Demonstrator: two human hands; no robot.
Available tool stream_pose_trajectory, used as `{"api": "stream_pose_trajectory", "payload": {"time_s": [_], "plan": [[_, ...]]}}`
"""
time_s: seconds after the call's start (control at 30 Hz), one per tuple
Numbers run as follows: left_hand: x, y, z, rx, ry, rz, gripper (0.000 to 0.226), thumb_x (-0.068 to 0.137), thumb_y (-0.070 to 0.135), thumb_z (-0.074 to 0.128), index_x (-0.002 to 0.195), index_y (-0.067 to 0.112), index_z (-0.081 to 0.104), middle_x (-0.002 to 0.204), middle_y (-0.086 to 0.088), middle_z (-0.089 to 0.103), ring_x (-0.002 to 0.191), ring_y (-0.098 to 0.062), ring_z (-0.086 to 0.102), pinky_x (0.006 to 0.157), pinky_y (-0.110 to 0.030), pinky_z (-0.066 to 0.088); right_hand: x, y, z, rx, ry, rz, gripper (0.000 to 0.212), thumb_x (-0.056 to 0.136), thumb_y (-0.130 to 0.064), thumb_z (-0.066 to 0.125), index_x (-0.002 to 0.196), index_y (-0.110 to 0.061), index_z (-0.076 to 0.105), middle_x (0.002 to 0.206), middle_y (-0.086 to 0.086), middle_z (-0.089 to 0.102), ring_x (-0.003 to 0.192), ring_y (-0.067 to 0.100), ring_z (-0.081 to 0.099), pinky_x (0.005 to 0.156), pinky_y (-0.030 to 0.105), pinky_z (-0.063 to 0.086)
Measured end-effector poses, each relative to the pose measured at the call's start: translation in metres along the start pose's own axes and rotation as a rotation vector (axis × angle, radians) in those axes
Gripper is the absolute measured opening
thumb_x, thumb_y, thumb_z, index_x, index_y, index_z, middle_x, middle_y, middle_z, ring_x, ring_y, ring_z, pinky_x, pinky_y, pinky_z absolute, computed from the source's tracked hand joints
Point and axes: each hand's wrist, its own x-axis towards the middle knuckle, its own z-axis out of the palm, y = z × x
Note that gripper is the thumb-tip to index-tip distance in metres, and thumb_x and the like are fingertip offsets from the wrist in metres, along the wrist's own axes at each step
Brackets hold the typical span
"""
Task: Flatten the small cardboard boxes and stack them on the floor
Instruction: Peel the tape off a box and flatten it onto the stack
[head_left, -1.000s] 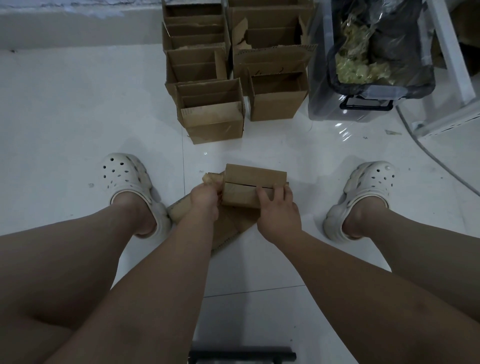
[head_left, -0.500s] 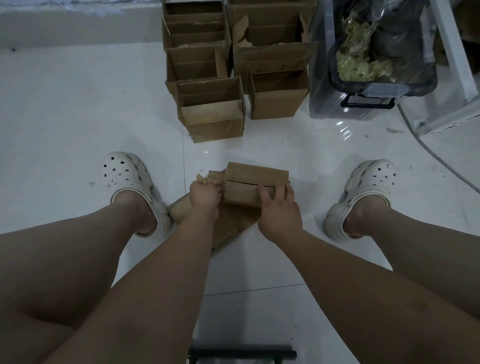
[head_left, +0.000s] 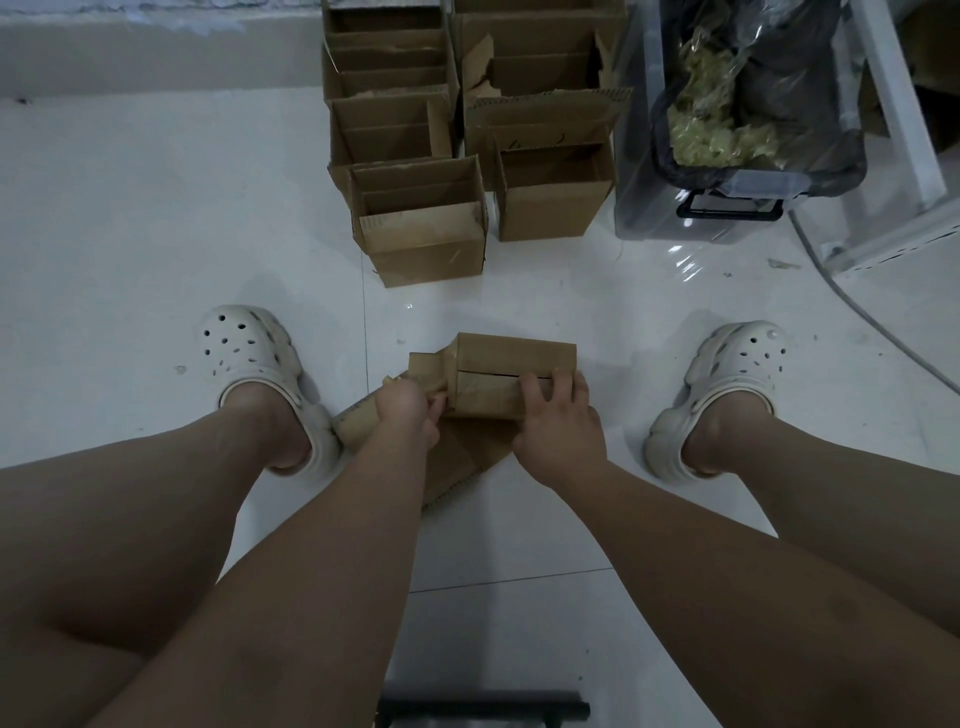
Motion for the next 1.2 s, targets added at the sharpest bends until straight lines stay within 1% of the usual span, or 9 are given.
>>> {"api": "stream_pose_trajectory", "payload": {"time_s": [0.07, 0.2, 0.43, 0.5, 0.67, 0.83, 0.93, 1.07, 1.2], "plan": [[-0.005, -0.004, -0.01, 0.299, 0.052, 0.172, 0.034, 0.097, 0.021, 0.049, 0.124, 0.0, 0.048, 0.126, -0.014, 0.054, 0.117, -0.023, 0.053, 0.09, -0.025, 0.05, 0.0, 0.0, 0.0, 0.002, -0.013, -0.005, 0.062, 0.088, -0.024, 0.05, 0.144, -0.023, 0.022, 0.147, 0.018, 0.02, 0.142, 0.041, 0.01, 0.104, 0.045, 0.038], [-0.014, 0.001, -0.015, 0.019, -0.112, 0.024, 0.011, 0.094, 0.011, 0.042, 0.095, 0.009, 0.052, 0.099, -0.011, 0.056, 0.09, -0.023, 0.057, 0.09, -0.036, 0.048, 0.001, -0.004, 0.001, 0.017, -0.021, 0.017, 0.06, 0.089, -0.023, 0.049, 0.143, -0.022, 0.023, 0.147, 0.018, 0.018, 0.143, 0.042, 0.007, 0.106, 0.047, 0.037], [-0.01, -0.002, -0.007, 0.598, 0.026, 0.245, 0.039, 0.1, 0.017, 0.041, 0.135, 0.0, 0.04, 0.119, -0.011, 0.055, 0.104, -0.021, 0.056, 0.077, -0.024, 0.045, 0.001, -0.005, 0.004, 0.01, -0.015, 0.01, 0.062, 0.088, -0.021, 0.05, 0.143, -0.024, 0.022, 0.146, 0.017, 0.019, 0.142, 0.042, 0.008, 0.106, 0.047, 0.037], [-0.01, -0.001, -0.004, 0.245, -0.087, 0.179, 0.038, 0.101, 0.018, 0.039, 0.135, 0.002, 0.041, 0.115, -0.008, 0.055, 0.081, -0.012, 0.055, 0.064, -0.02, 0.045, 0.001, -0.005, 0.005, 0.006, -0.002, 0.011, 0.062, 0.088, -0.021, 0.049, 0.144, -0.023, 0.022, 0.147, 0.018, 0.019, 0.142, 0.042, 0.008, 0.105, 0.047, 0.038], [-0.015, 0.002, -0.008, 0.239, -0.11, 0.155, 0.016, 0.101, 0.011, 0.035, 0.112, 0.012, 0.046, 0.087, -0.006, 0.055, 0.077, -0.015, 0.06, 0.059, -0.026, 0.051, 0.001, -0.003, 0.005, 0.0, 0.002, 0.015, 0.061, 0.088, -0.021, 0.05, 0.143, -0.023, 0.023, 0.147, 0.018, 0.018, 0.142, 0.043, 0.008, 0.103, 0.046, 0.04], [-0.015, 0.0, -0.011, 0.171, -0.196, 0.101, 0.044, 0.096, 0.017, 0.051, 0.139, 0.012, 0.038, 0.123, -0.007, 0.053, 0.101, -0.021, 0.058, 0.089, -0.031, 0.049, 0.002, -0.006, 0.006, -0.025, -0.029, 0.019, 0.067, 0.089, -0.023, 0.051, 0.146, -0.023, 0.016, 0.15, 0.019, 0.012, 0.142, 0.043, 0.004, 0.104, 0.047, 0.038], [-0.013, 0.002, -0.019, -0.033, -0.19, 0.039, 0.026, 0.095, 0.01, 0.052, 0.121, 0.007, 0.052, 0.127, -0.014, 0.047, 0.1, -0.025, 0.055, 0.097, -0.037, 0.047, 0.001, -0.007, 0.006, -0.079, -0.072, 0.027, 0.078, 0.09, -0.026, 0.051, 0.151, -0.025, 0.001, 0.155, 0.019, 0.002, 0.143, 0.045, 0.0, 0.104, 0.046, 0.035], [-0.011, 0.004, -0.03, -0.253, -0.129, -0.029, 0.007, 0.092, 0.004, 0.054, 0.099, 0.005, 0.053, 0.113, -0.014, 0.046, 0.084, -0.019, 0.055, 0.063, -0.022, 0.056, 0.002, -0.008, 0.005, -0.1, -0.127, 0.009, 0.088, 0.09, -0.023, 0.05, 0.15, -0.031, -0.014, 0.157, 0.016, -0.006, 0.141, 0.044, 0.009, 0.108, 0.047, 0.031], [-0.019, 0.008, -0.02, -0.018, -0.122, 0.076, 0.022, 0.098, 0.034, 0.049, 0.102, 0.015, 0.058, 0.083, 0.001, 0.057, 0.052, -0.008, 0.043, 0.046, -0.018, 0.042, 0.004, -0.01, 0.003, -0.083, -0.142, 0.012, 0.088, 0.09, -0.022, 0.051, 0.149, -0.033, -0.013, 0.157, 0.016, -0.006, 0.141, 0.043, 0.012, 0.111, 0.049, 0.026]]}}
